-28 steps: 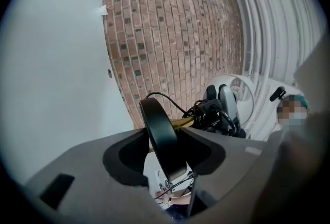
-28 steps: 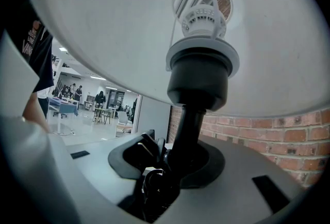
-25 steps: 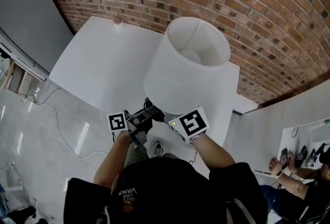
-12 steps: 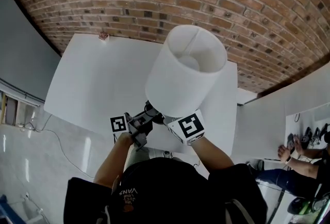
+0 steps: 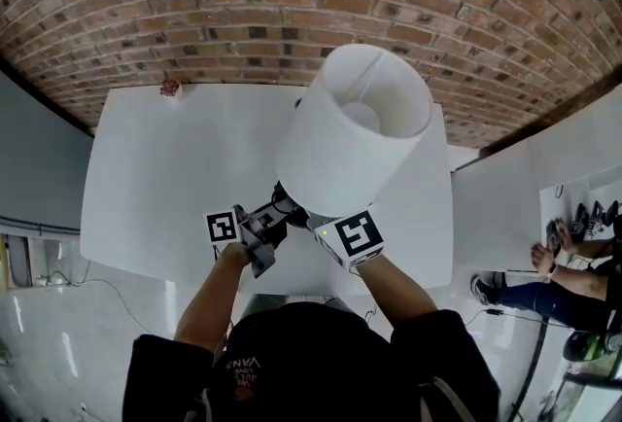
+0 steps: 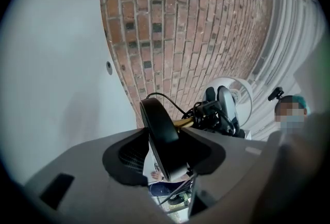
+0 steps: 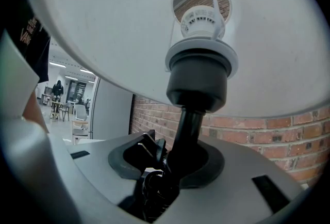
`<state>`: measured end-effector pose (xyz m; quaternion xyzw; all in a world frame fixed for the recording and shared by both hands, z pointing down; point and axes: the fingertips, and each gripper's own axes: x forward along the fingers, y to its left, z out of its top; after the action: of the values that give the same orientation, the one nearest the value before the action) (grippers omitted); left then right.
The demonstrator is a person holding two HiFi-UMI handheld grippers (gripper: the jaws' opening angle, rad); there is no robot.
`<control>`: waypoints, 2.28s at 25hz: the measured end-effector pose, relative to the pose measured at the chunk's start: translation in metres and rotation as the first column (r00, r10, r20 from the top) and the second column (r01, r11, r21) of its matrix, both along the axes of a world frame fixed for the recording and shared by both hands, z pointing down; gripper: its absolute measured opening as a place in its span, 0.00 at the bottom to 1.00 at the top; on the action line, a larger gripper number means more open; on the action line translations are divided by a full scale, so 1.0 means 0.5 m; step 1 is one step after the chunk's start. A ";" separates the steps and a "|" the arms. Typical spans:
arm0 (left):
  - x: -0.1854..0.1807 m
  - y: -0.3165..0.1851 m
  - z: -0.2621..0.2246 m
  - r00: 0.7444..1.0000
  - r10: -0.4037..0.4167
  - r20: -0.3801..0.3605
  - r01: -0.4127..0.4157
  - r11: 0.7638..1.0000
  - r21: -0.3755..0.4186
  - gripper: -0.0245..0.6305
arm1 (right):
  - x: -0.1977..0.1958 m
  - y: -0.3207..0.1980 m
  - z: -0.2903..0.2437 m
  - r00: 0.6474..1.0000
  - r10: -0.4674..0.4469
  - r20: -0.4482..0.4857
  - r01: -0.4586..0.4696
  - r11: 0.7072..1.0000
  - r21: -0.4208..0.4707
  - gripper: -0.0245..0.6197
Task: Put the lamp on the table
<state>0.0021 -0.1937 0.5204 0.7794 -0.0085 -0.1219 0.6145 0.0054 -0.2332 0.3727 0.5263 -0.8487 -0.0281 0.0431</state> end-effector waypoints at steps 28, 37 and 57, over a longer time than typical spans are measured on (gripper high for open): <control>-0.106 -0.219 0.095 0.889 -0.341 0.306 0.177 0.872 0.457 0.07 | 0.227 -0.253 0.159 0.942 0.332 -0.058 -0.333 0.943 -0.004 0.26; -0.194 -0.220 0.090 0.817 -0.447 0.365 0.154 0.778 0.610 0.04 | 0.193 -0.332 0.166 0.934 0.351 -0.068 -0.348 0.936 0.051 0.26; -0.353 -0.245 0.122 0.751 -0.525 0.401 0.114 0.701 0.705 0.04 | 0.024 -0.529 0.214 0.953 0.284 -0.102 -0.273 0.955 0.114 0.26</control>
<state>-0.1745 -0.3160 0.5817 0.9238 -0.2939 0.0134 0.2449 0.0174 -0.4979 0.4797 0.6397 -0.7595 -0.0946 0.0704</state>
